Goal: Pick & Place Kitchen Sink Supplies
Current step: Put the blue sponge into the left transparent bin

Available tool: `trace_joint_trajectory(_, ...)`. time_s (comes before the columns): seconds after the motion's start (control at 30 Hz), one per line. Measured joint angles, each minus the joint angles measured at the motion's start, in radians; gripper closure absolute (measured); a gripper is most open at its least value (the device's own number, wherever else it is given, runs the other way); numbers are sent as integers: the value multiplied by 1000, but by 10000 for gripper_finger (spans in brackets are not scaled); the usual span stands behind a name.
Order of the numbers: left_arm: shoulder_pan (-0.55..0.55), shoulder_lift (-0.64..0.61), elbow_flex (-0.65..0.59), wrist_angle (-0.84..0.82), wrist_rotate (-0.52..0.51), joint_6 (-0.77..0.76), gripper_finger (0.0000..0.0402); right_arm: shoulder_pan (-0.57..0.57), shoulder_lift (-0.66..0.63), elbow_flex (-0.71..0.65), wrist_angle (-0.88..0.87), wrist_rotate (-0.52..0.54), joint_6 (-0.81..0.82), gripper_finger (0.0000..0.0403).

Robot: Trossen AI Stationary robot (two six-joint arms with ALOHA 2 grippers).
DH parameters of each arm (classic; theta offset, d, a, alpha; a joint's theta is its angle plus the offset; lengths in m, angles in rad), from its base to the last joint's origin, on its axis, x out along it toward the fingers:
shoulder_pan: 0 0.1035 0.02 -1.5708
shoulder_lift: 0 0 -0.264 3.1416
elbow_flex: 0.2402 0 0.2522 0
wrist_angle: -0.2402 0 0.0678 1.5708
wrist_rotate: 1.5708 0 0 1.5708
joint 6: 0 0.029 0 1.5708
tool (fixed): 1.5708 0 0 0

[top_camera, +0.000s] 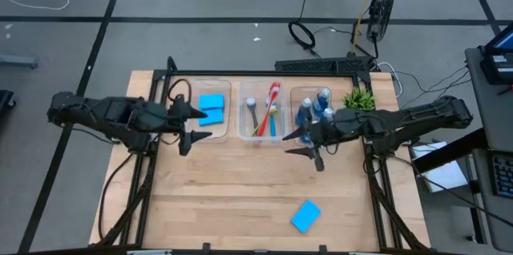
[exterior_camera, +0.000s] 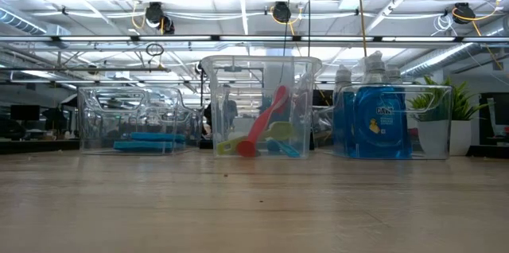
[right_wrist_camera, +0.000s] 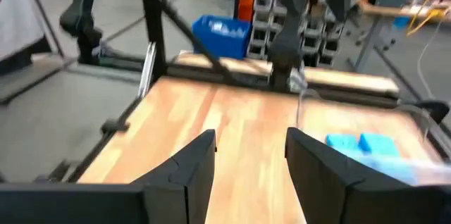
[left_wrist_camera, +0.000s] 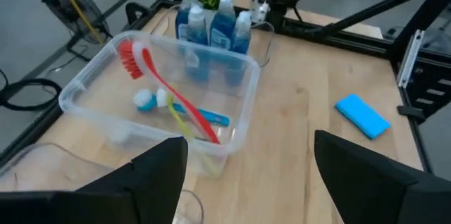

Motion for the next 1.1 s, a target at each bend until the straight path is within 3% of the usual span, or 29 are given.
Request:
trace_joint_trajectory(0.2, -118, -73, -136, 152, -111, -42, 99, 45, -81, 0, -162, 0, -3, 243)
trace_joint_trajectory(0.43, -177, -210, -320, 273, -114, -48, 85, 124, -98, 0, -306, 0, 0, 243)
trace_joint_trajectory(0.7, -181, -387, -479, 313, -113, -89, 80, 197, -46, 0, -476, -6, 87, 243)
trace_joint_trajectory(1.1, -181, -612, -620, 344, -115, -85, 93, 286, 124, 0, -539, -166, 134, 243)
